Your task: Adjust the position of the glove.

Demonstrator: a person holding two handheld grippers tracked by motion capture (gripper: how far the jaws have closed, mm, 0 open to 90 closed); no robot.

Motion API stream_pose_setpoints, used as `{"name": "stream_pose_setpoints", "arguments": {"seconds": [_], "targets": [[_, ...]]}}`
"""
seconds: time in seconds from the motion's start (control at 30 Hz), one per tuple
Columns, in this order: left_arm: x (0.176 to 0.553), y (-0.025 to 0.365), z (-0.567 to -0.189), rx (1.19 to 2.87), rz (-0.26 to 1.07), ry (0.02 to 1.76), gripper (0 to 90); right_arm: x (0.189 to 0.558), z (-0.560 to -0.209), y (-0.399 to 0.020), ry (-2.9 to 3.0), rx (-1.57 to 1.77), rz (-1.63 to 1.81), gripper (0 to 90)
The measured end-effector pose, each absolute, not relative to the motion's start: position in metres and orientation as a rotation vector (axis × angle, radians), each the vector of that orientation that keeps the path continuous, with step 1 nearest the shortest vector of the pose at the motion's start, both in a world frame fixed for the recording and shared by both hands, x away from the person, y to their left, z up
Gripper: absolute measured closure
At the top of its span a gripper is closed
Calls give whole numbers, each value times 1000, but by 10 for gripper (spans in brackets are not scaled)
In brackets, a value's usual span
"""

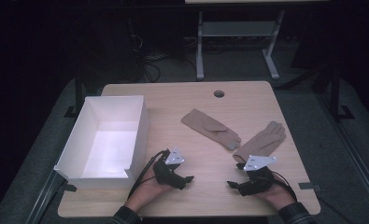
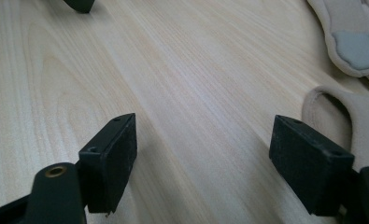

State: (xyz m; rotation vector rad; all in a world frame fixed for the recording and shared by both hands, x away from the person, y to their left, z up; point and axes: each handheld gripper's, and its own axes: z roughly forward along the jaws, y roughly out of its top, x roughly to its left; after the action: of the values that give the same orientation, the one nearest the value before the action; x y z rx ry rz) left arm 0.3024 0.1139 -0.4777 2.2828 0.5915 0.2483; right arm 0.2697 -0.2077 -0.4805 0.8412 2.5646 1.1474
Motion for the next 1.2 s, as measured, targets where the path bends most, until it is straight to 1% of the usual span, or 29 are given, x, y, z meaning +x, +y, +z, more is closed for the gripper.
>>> {"name": "stream_pose_setpoints", "arguments": {"seconds": [0.13, 0.17, 0.3, 0.37, 0.47, 0.57, 0.63, 0.67, 0.73, 0.77, 1.2], "targets": [[303, 114, -478, 2283, 249, 590, 124, 269, -480, -207, 2561, 847, 1147, 234], [303, 114, -478, 2284, 249, 590, 124, 269, -480, -208, 2555, 856, 1149, 269], [302, 114, -478, 2283, 250, 593, 124, 274, -475, -211, 2567, 870, 1165, 477], [302, 114, -478, 2282, 250, 595, 124, 276, -469, -213, 2551, 882, 1172, 565], [302, 114, -478, 2282, 250, 596, 124, 281, -465, -219, 2529, 923, 1182, 663], [302, 114, -478, 2282, 249, 597, 124, 287, -466, -224, 2537, 940, 1167, 737], [302, 114, -478, 2281, 250, 596, 124, 290, -466, -226, 2542, 962, 1163, 777], [302, 114, -478, 2281, 250, 596, 124, 290, -466, -226, 2542, 962, 1163, 777], [302, 114, -478, 2276, 248, 600, 124, 295, -465, -229, 2550, 977, 1154, 841], [302, 113, -478, 2271, 247, 603, 124, 296, -465, -230, 2544, 964, 1163, 896], [302, 113, -478, 2269, 245, 606, 124, 315, -461, -248, 2466, 1064, 1120, 899]]}}
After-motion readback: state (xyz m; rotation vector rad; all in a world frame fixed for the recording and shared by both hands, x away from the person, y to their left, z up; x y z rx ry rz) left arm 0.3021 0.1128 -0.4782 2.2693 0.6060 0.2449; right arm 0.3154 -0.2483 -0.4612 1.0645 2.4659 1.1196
